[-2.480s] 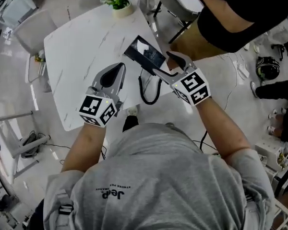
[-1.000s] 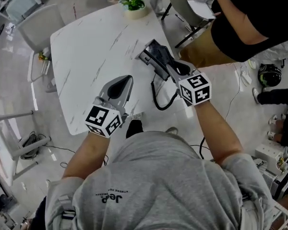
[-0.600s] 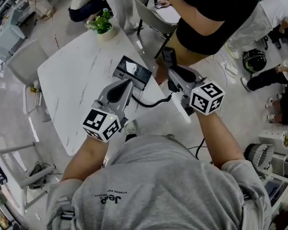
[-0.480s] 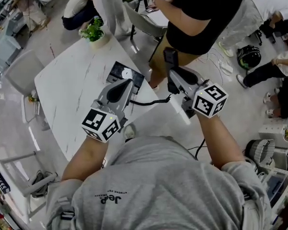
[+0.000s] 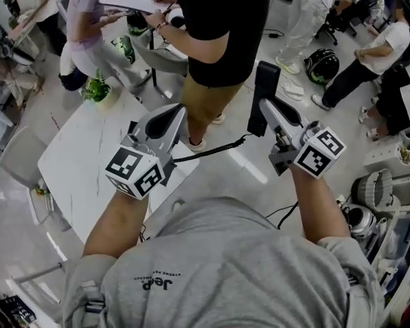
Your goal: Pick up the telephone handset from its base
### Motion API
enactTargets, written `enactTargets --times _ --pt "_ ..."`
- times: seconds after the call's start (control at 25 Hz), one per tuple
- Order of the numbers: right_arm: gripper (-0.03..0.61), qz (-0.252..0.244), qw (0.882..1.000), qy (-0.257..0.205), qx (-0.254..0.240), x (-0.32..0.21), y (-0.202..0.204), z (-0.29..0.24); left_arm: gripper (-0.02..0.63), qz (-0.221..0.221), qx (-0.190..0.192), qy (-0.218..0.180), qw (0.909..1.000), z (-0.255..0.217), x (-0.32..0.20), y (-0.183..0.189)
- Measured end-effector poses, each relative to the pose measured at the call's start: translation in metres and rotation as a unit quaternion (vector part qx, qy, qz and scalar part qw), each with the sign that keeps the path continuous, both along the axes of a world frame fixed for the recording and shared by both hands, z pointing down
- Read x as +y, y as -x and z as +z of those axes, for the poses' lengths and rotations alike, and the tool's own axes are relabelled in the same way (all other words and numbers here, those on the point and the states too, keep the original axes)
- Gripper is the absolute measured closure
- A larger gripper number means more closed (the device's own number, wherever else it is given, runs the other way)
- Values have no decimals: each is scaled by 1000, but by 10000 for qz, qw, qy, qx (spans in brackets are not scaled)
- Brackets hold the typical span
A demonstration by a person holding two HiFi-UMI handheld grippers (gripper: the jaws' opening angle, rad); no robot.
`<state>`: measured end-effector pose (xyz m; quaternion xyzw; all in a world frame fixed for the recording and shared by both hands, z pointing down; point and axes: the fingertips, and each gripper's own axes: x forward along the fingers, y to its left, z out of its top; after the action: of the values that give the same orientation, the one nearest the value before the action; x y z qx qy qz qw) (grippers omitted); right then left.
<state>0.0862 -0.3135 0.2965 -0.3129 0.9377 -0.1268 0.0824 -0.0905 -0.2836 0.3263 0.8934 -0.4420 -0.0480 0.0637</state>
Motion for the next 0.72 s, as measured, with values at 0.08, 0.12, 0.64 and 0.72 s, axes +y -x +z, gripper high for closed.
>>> enactTargets --times 0.08,0.12,0.64,0.72 --pt "502 232 9997 -41 -99 -1 -29 -11 553 136 -15 -43 9999 -13 -8 -18" --pt "502 336 9993 -63 -142 -1 -44 -16 553 198 -52 -74 9998 -19 -11 -28" --pt "502 971 9936 -299 -497 -8 -135 -60 552 650 -233 -298 9972 -77 -44 -83" --pt "502 1014 9930 -298 -528 -10 -139 -61 554 666 -229 -314 9970 -79 -46 -82"
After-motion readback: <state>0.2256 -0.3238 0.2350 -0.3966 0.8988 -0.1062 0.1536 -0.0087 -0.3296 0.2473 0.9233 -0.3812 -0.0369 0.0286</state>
